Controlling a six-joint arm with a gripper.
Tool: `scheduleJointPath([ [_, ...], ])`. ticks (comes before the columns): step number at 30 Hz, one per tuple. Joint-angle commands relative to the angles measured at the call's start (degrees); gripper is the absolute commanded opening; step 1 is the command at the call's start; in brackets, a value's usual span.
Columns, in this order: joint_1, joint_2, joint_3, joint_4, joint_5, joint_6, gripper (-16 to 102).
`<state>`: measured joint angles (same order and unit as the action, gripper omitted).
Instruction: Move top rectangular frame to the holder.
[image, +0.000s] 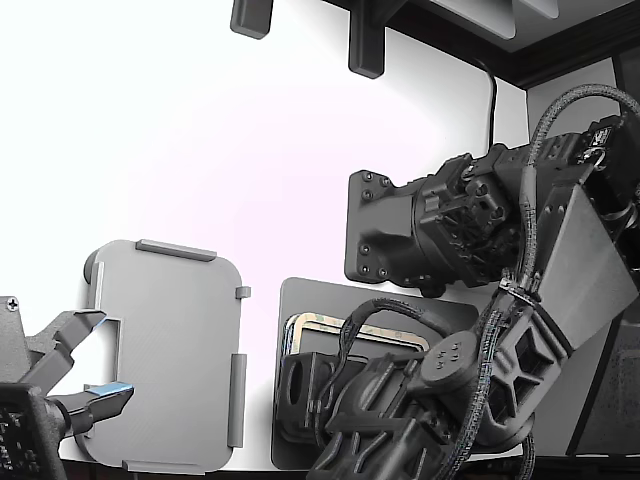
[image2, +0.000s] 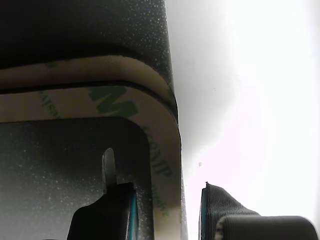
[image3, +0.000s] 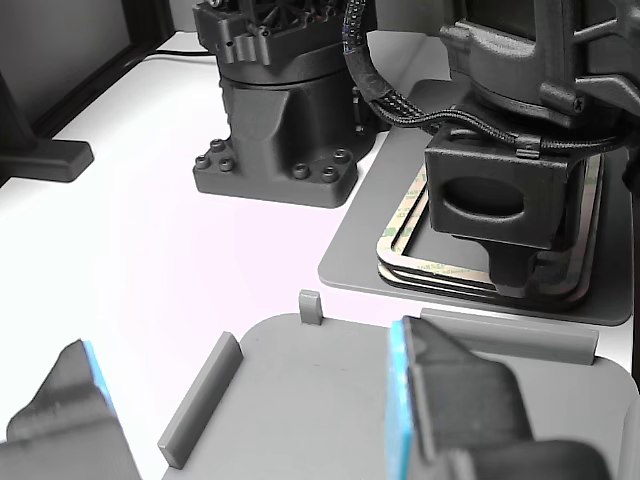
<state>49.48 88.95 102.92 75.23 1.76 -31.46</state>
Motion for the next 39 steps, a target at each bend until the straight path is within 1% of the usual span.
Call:
scheduleJointPath([
  [1, -1.0, 1.4, -0.7, -0.4, 0.2, 0.0, 49],
  [19, -1.1, 2.0, 0.7, -1.3, 0.4, 0.1, 44],
  [23, -1.1, 2.2, 1.0, -1.5, 0.5, -0.1, 40],
  [28, -1.1, 2.4, 1.1, -1.4, 0.9, -0.2, 31],
  [31, -1.2, 2.4, 0.9, -1.3, 1.1, -0.1, 21],
  [32, -1.2, 2.4, 0.8, -1.3, 1.2, -0.1, 16],
  [36, -1.2, 2.5, 0.3, -1.1, 2.3, 0.4, -10],
  [39, -1.2, 2.5, -0.3, -0.6, 2.4, 0.2, -10],
])
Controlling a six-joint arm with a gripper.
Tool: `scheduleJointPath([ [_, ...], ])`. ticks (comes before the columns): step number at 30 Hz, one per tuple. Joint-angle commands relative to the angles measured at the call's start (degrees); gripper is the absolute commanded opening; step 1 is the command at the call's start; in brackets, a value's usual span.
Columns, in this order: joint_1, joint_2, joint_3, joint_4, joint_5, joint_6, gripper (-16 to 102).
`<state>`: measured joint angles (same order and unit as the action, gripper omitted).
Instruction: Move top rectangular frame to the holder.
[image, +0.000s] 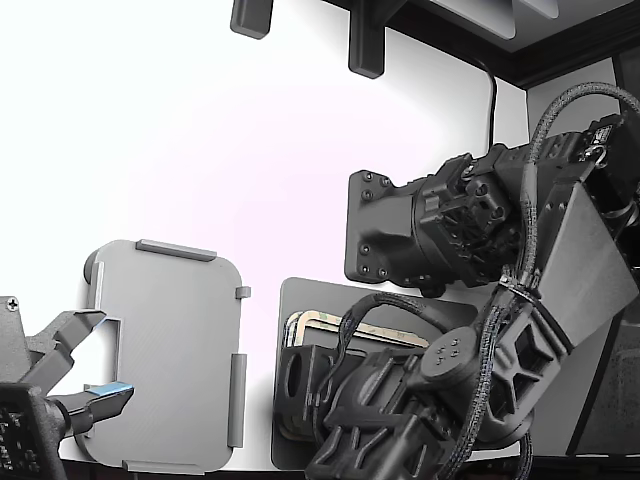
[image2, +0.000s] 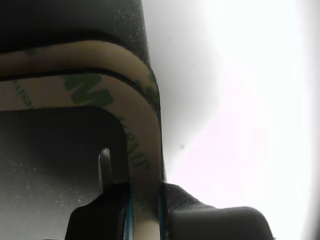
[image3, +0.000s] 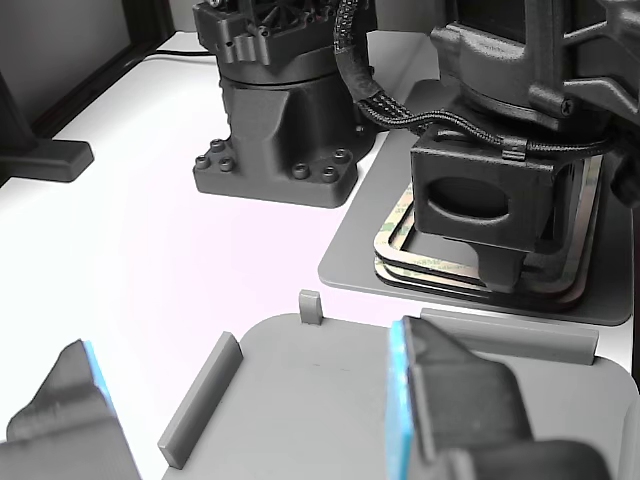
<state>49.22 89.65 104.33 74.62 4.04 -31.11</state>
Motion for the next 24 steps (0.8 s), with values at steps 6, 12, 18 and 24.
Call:
scheduleJointPath([
  [6, -1.0, 1.4, -4.8, 2.9, -0.2, -0.2, -10],
  [12, -1.4, 2.4, -11.2, 8.8, 0.1, 4.5, -11],
  [18, -1.5, 4.5, -17.7, 13.9, 6.0, 14.3, -11],
  [24, -3.9, 3.4, -26.6, 20.1, 8.2, 29.1, -11],
])
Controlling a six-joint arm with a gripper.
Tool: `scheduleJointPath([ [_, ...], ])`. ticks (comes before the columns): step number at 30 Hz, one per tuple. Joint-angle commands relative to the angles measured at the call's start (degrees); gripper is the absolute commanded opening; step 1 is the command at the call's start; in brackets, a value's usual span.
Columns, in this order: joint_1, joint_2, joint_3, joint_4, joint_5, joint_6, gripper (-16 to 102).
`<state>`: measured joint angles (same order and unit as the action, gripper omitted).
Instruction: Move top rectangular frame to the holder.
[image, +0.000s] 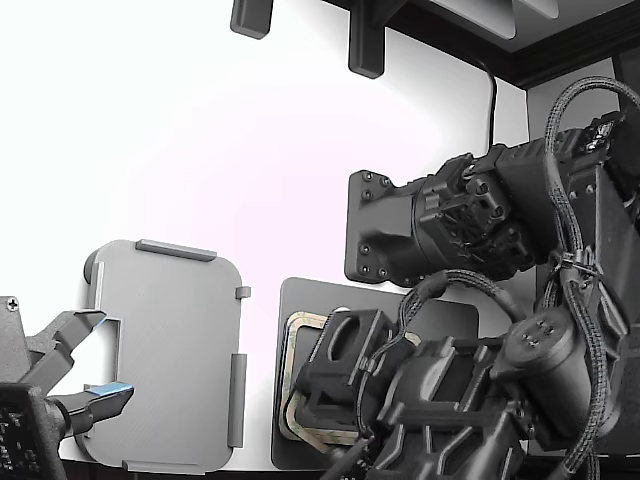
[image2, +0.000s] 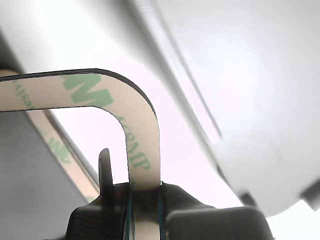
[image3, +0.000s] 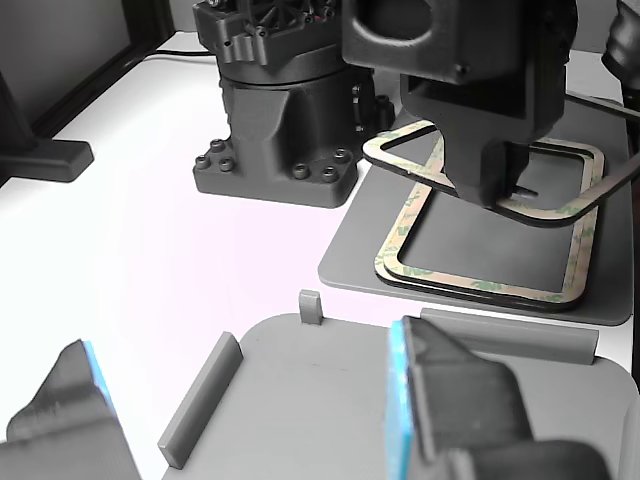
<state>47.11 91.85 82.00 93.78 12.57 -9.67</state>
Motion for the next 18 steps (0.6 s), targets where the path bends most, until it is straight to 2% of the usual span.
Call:
scheduleJointPath([
  [1, -2.7, 1.8, -4.8, 1.0, -1.2, 9.4, -11],
  [6, -8.3, 3.6, -7.7, 1.0, -6.7, 19.0, -11],
  [12, -16.3, 3.7, -9.3, 0.9, -9.4, 20.8, -11],
  [15, -19.4, 3.1, -9.8, 0.9, -7.7, 21.9, -11],
  [18, -21.5, 2.0, -9.8, 0.6, -3.3, 24.5, -11],
])
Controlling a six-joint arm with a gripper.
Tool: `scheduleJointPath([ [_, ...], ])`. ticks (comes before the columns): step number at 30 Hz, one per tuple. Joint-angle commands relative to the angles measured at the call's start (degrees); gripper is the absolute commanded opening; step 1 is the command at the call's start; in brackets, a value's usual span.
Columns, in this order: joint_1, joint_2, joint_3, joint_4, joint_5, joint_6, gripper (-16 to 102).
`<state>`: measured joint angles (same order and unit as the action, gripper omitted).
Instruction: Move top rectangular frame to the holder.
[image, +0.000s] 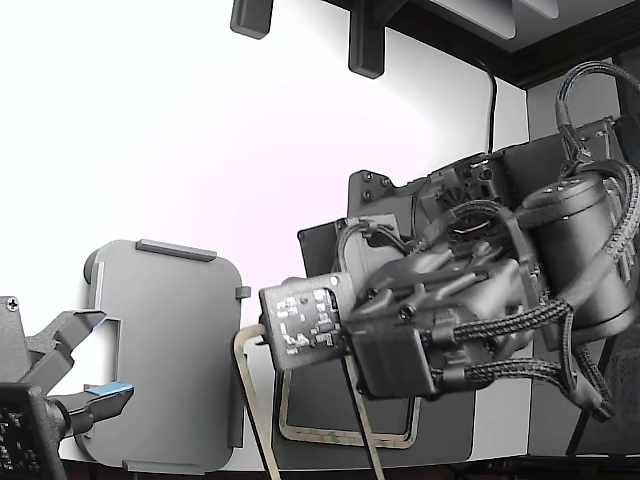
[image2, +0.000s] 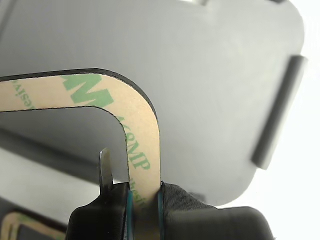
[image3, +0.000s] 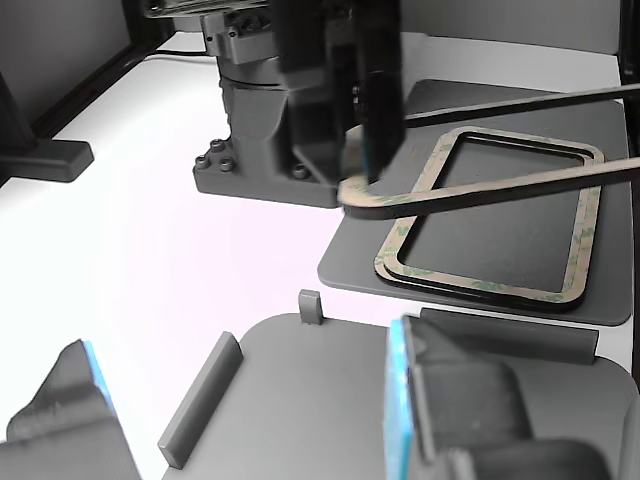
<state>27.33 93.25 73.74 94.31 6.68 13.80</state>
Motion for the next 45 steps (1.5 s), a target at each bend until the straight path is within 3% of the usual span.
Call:
scheduleJointPath([
  [1, -2.3, -0.1, -1.8, 0.1, 3.8, 1.4, -11],
  [10, -6.8, -9.1, -8.2, 0.2, 5.5, 6.9, -11],
  [20, -9.2, -15.9, -12.0, -1.8, 4.1, 6.9, -11],
  [45, -10.6, -23.9, -18.8, -0.5, 3.9, 6.3, -11],
])
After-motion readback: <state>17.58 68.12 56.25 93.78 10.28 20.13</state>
